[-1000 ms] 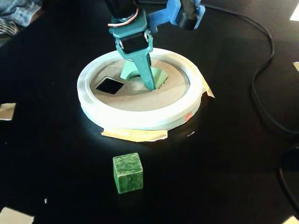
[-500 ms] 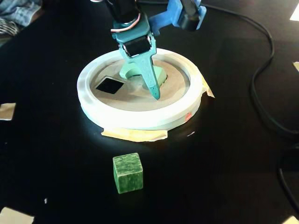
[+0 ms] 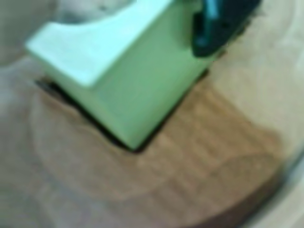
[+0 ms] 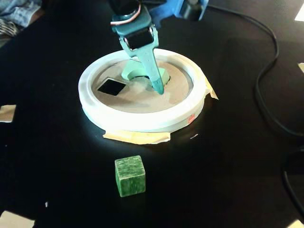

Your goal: Pick up the U shape block and drop it in corresponding U shaped hole

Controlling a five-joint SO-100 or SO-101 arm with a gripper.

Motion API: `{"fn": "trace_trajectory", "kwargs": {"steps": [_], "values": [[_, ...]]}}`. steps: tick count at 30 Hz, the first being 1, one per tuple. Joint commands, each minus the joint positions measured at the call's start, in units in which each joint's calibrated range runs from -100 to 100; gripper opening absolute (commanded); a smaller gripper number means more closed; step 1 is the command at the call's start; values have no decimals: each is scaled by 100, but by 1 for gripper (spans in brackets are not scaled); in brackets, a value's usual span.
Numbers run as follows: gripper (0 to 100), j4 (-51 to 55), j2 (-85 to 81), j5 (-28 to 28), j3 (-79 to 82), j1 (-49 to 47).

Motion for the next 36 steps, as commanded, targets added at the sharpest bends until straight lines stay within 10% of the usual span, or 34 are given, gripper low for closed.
{"fn": "trace_trajectory", "kwargs": {"steps": [1,36], "values": [[100,305,-980,15,-212,-29],[99,64,-129,10,-230,-441]]}}
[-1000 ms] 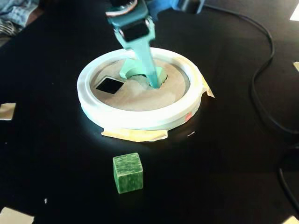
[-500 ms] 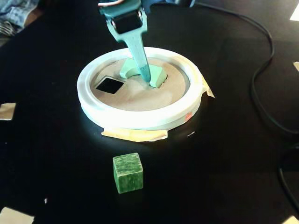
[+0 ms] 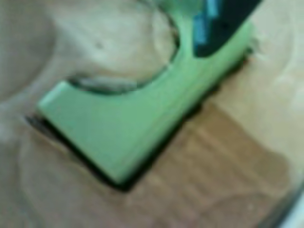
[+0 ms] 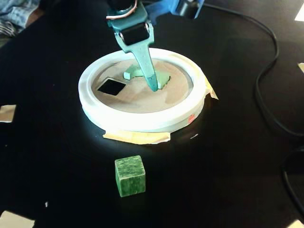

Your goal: Pick up the U shape block and drop it in corresponding U shaped hole

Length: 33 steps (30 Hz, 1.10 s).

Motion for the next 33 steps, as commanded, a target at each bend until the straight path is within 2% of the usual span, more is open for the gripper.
{"fn": "trace_trajectory", "kwargs": {"steps": [1,10,15,17,20,27,31,33], "values": [[99,-208,-120,10,-240,-124],[99,184,-863,54,-212,-74],[99,1588,-1822,73,-140,39],[99,2271,-2144,249,-140,151],[99,2732,-2511,777,-140,413],[99,2763,-4043,3057,-131,1187],[99,2893,-4974,3653,43,1986],[99,2973,-5359,3707,389,2311]]}}
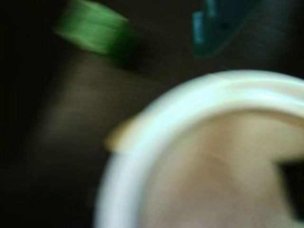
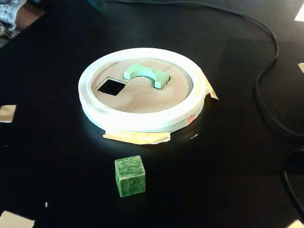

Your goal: Pick up the U shape block and drop it in corresponding U shaped hole

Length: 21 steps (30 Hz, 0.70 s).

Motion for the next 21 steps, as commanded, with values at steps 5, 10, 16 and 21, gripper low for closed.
{"fn": "trace_trajectory", "kwargs": {"steps": [5,10,16,21], "values": [[99,-190,-3040,601,2289,1561],[99,-1043,-5136,547,4857,2011],[100,-1204,-6793,576,6569,1848],[100,-1525,-8056,611,7644,2023]]}}
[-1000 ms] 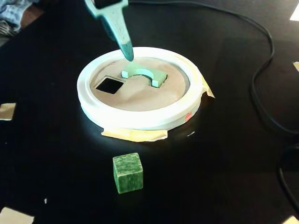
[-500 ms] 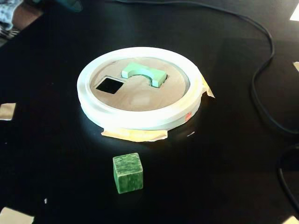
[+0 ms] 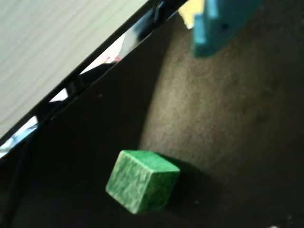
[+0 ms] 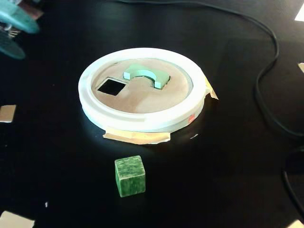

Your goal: Pick up the U shape block and drop it in corresponding U shaped hole

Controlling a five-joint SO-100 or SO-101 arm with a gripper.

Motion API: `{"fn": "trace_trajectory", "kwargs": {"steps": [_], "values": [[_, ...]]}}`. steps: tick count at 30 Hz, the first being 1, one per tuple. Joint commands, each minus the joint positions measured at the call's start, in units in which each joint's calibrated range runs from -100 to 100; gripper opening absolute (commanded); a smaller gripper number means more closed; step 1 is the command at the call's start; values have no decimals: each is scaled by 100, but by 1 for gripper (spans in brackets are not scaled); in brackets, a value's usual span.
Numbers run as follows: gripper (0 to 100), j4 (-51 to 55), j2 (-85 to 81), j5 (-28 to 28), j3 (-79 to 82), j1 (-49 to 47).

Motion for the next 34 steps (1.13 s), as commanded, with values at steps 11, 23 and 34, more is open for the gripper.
{"fn": "trace_trajectory", "kwargs": {"steps": [11,23,34], "values": [[99,-2674,-2220,864,3114,105],[100,-2574,-2220,1260,4398,93],[100,-2634,-2220,1280,4962,80]]}}
